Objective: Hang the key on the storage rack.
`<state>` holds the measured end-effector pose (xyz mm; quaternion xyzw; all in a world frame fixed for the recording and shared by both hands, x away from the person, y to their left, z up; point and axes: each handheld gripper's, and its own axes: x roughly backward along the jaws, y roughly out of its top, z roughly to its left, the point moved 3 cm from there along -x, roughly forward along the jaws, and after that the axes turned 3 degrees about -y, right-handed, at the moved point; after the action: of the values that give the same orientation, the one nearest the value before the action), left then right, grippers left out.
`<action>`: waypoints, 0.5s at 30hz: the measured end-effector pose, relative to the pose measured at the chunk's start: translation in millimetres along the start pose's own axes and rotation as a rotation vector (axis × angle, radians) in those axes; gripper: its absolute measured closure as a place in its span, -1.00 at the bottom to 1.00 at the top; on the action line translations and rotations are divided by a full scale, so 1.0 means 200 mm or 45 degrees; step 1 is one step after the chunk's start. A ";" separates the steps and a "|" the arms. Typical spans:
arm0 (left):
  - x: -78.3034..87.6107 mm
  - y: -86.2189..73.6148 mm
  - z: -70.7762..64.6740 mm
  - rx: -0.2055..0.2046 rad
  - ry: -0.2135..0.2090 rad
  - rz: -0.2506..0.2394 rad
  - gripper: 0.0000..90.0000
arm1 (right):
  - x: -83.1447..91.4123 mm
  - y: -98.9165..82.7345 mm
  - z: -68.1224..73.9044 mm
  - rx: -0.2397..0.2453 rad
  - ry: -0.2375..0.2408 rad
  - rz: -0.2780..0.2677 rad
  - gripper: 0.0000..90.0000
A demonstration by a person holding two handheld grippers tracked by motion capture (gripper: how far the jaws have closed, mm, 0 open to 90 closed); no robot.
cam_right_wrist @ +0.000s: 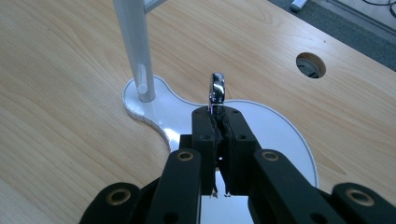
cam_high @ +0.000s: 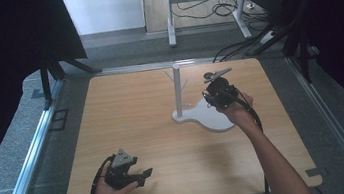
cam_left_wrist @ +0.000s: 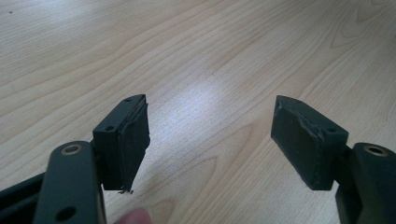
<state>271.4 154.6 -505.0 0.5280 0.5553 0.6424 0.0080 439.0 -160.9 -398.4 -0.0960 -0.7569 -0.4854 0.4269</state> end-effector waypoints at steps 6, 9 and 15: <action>0.00 0.00 0.00 -0.003 0.000 0.008 -0.37 | -0.01 0.01 0.00 0.000 -0.001 -0.002 0.88; -0.01 0.00 0.00 -0.003 0.000 0.008 -0.37 | -0.02 0.02 0.00 -0.008 0.000 -0.009 0.88; -0.01 0.00 0.00 -0.002 0.001 0.010 -0.37 | -0.03 0.03 0.00 -0.012 -0.007 -0.013 0.88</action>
<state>272.0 154.5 -506.2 0.5300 0.5527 0.6431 0.0059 446.7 -156.1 -399.4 -0.0956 -0.7564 -0.4909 0.4217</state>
